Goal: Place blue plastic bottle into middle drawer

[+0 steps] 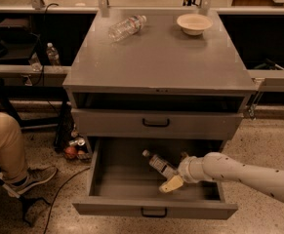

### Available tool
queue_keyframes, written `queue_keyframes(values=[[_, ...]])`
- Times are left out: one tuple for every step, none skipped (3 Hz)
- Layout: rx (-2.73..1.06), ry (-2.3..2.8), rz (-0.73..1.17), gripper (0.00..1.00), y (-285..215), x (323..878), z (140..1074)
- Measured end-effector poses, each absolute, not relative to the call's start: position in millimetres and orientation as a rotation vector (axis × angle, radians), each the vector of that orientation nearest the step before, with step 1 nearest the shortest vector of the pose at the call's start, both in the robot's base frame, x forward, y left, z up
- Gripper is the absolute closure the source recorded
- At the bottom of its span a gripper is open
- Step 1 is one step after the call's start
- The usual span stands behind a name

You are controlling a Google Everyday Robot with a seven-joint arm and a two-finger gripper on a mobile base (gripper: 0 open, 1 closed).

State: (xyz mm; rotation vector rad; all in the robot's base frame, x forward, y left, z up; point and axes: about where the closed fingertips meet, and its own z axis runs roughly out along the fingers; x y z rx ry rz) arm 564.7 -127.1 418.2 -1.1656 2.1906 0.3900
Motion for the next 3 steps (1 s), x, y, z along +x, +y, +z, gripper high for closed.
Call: queue_keyframes(values=[[-1.103,2.194,0.364,0.0,-156,566,435],[-1.034,2.215,0.321,0.0,-190,562,451],[-1.023,2.219,0.312,0.0,-196,561,454]])
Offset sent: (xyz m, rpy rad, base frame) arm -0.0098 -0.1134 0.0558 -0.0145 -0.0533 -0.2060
